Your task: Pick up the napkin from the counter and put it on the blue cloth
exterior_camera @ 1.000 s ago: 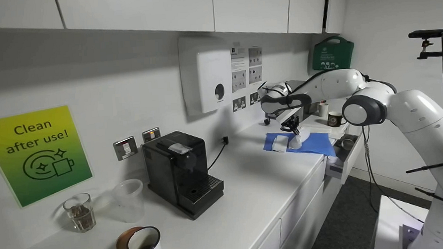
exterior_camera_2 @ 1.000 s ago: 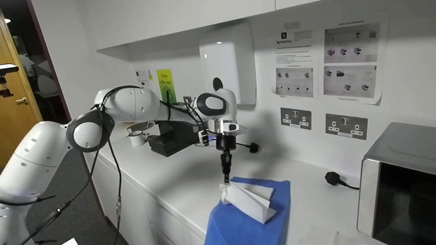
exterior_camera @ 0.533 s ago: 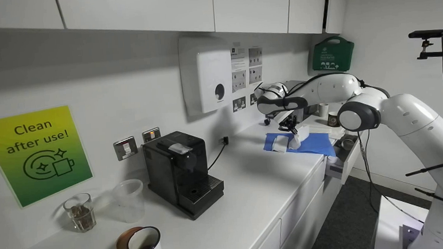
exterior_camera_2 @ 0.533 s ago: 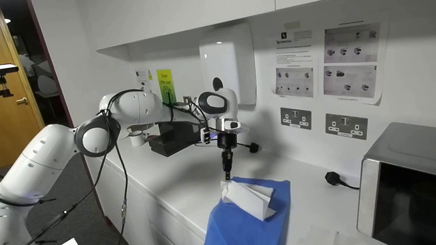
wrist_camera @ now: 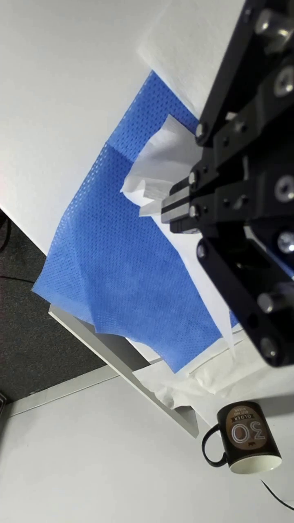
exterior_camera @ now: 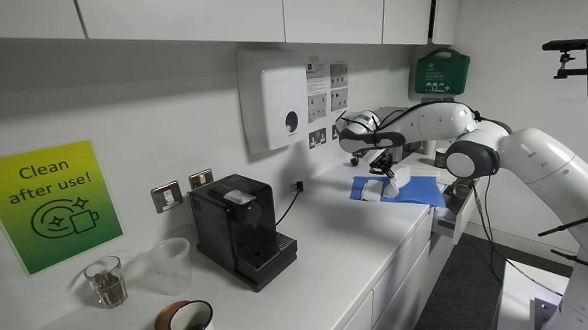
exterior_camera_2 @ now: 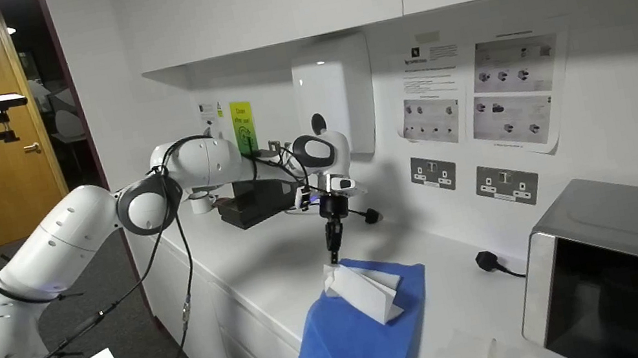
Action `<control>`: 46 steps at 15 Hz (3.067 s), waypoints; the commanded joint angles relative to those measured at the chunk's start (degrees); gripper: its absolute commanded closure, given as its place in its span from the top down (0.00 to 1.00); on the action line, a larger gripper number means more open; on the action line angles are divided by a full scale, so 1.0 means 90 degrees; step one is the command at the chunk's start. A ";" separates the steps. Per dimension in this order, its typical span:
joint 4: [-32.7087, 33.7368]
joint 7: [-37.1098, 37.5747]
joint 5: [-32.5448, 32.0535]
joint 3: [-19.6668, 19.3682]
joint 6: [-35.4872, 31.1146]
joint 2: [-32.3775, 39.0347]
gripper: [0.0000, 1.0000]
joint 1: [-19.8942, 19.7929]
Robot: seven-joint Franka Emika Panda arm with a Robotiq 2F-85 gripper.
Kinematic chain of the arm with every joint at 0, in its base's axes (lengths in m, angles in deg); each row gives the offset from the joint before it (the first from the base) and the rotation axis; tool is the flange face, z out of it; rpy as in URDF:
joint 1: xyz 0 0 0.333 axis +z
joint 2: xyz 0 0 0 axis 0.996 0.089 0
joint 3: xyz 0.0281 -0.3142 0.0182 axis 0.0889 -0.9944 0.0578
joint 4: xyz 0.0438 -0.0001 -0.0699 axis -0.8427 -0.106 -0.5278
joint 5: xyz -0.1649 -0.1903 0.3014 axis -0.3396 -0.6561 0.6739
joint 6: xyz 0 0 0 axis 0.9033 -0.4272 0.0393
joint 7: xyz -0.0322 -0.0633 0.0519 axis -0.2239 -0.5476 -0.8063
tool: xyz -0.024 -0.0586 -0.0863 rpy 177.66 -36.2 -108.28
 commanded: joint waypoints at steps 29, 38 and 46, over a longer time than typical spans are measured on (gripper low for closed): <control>0.2335 -0.2592 -0.0435 -0.0003 0.1321 0.1607 0.00 -0.0130; 0.2375 -0.3453 0.0035 0.0341 0.0205 0.1505 0.00 -0.0357; 0.2482 -0.3492 0.0270 0.0496 0.0259 0.1421 0.34 -0.0598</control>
